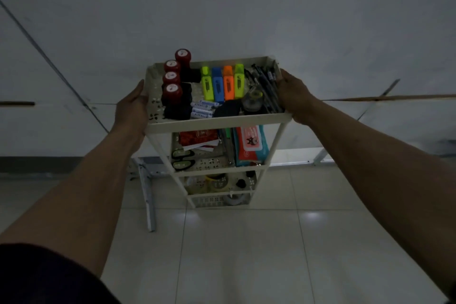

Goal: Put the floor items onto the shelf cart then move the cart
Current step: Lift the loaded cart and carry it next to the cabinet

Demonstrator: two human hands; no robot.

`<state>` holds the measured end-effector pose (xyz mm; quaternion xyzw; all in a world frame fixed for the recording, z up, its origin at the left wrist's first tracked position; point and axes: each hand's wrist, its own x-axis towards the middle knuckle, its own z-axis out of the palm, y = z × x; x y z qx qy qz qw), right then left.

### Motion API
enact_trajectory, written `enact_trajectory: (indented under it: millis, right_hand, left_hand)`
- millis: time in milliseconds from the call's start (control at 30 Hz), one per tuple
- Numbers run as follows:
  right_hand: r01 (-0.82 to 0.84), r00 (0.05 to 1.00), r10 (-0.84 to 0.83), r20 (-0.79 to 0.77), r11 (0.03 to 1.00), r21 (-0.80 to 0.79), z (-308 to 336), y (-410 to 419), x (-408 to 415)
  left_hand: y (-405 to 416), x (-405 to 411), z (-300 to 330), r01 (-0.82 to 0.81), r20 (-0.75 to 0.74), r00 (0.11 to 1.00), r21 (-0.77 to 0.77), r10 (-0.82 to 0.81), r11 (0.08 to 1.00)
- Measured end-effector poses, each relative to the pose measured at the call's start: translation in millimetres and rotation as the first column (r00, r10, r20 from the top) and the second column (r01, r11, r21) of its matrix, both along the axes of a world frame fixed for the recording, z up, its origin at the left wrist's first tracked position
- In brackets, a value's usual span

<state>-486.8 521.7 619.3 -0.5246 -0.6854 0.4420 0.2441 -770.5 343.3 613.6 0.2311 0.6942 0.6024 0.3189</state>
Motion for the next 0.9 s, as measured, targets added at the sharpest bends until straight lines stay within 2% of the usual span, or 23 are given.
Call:
enact_trajectory:
  millis: [100, 167, 233, 300, 367, 467, 533, 667, 767, 900]
  right_hand:
    - [0.036, 0.999, -0.036, -0.022, 0.999, 0.005, -1, -3, 0]
    - [0.058, 0.998, -0.057, -0.015, 0.998, 0.007, 3, -6, -1]
    - [0.045, 0.997, -0.046, 0.055, 0.999, 0.022, 8, -8, -2]
    - [0.041, 0.994, -0.045, 0.104, 0.998, 0.044, 11, -14, -2]
    - [0.092, 0.993, -0.096, 0.068, 0.994, 0.056, 12, -21, 1]
    - [0.193, 0.978, -0.183, -0.102, 0.976, 0.097, 9, -43, 15]
    - [0.227, 0.957, -0.203, -0.206, 0.969, 0.100, 9, -56, 28]
    - [0.279, 0.936, -0.246, -0.251, 0.954, 0.108, 2, -99, 47]
    - [0.306, 0.919, -0.270, -0.286, 0.948, 0.087, -20, -131, 59]
    - [0.290, 0.915, -0.278, -0.291, 0.957, -0.003, -76, -154, 68]
  left_hand:
    - [2, 2, 1, -0.013, -0.087, 0.996, -0.052, 0.008, 0.999]
    - [6, 4, 3, -0.034, -0.217, 0.976, -0.137, 0.003, 0.990]
    - [6, 6, 6, -0.108, -0.387, 0.922, -0.230, 0.011, 0.967]
    - [-1, 11, 15, -0.187, -0.500, 0.865, -0.254, 0.036, 0.949]
    - [-12, 10, 19, -0.210, -0.465, 0.879, -0.178, 0.105, 0.962]
    - [-43, 6, 9, -0.221, -0.315, 0.931, -0.073, 0.187, 0.973]
    - [-65, 13, -1, -0.193, -0.230, 0.958, -0.059, 0.174, 0.980]
    - [-105, 23, -26, -0.139, -0.060, 0.988, 0.013, 0.139, 0.990]
    - [-126, 26, -52, -0.100, 0.011, 0.995, 0.009, 0.100, 0.995]
    - [-136, 37, -107, 0.003, 0.007, 1.000, -0.125, -0.002, 0.992]
